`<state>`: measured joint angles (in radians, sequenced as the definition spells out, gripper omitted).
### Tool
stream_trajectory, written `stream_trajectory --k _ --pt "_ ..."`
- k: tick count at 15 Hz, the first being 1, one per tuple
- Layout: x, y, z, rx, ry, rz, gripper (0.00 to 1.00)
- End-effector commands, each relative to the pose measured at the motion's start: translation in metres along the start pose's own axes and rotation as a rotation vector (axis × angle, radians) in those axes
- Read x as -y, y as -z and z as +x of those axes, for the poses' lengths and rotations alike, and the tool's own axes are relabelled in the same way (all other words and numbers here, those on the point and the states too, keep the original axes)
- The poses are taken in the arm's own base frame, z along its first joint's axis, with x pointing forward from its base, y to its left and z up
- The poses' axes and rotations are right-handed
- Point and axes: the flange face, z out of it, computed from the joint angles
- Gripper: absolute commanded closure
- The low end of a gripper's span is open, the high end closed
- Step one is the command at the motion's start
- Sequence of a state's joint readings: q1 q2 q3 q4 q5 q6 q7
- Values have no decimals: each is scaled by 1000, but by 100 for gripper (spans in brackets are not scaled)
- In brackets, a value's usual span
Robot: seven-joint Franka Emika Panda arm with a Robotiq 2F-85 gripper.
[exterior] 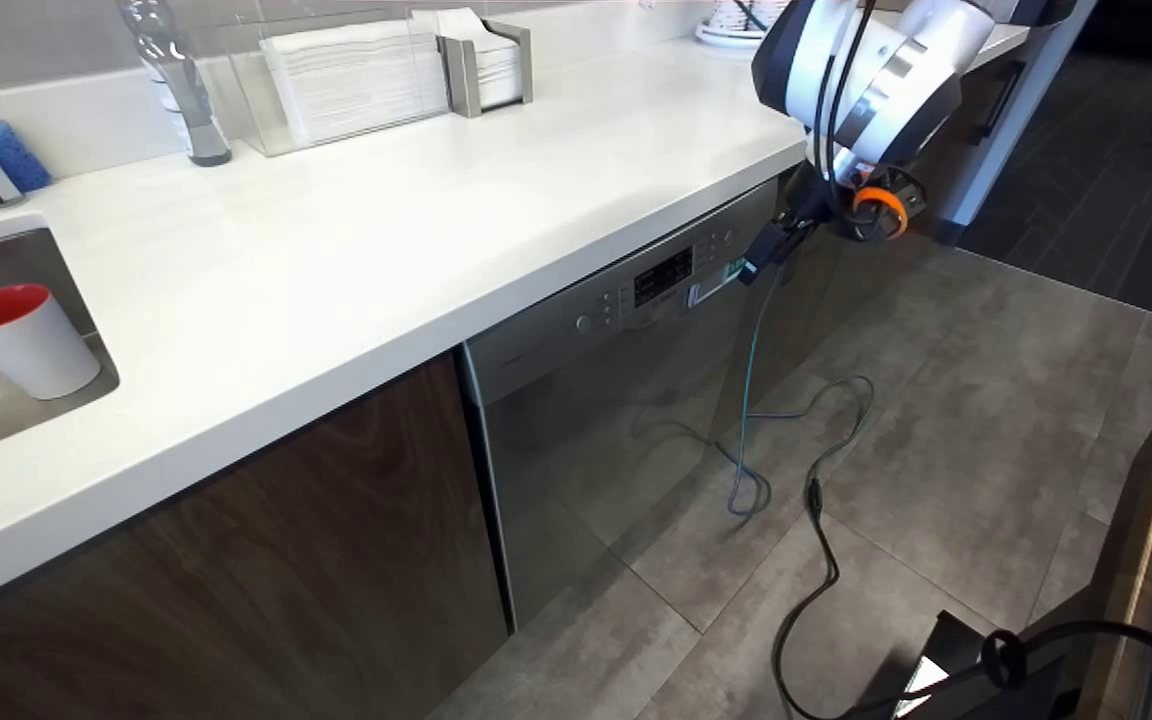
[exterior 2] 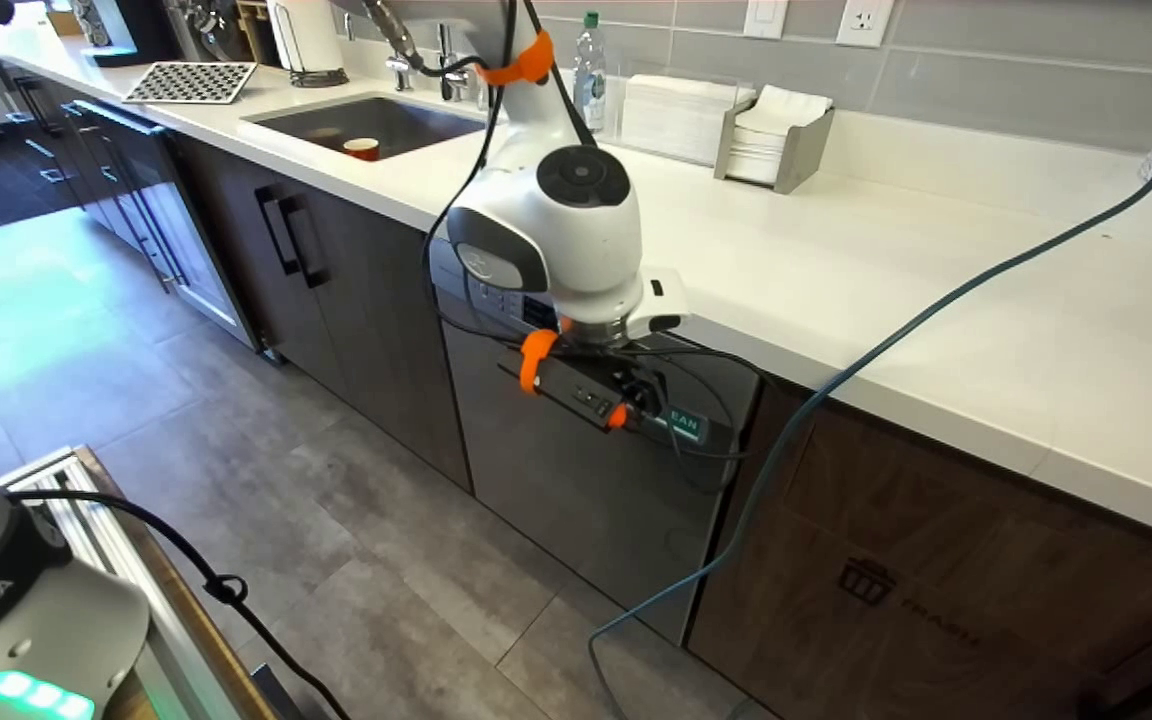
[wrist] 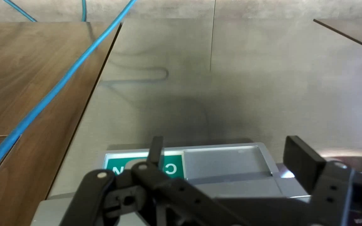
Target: Swipe the to expose the red dirty indicator on the dishwasher
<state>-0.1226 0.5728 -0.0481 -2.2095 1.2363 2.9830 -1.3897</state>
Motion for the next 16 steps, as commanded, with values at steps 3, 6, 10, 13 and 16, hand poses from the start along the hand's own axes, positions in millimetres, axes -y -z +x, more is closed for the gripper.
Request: stream_trajectory --k 3,6,10,13,16 --pt "-11 -19 15 -62 -11 -29 23" --pt "-14 -27 21 -82 -9 -37 34" --pt "-14 -39 26 -94 -12 -30 19" --pt "-13 -49 27 -95 -11 -26 30" --pt "-13 -56 27 -93 -11 -27 57"
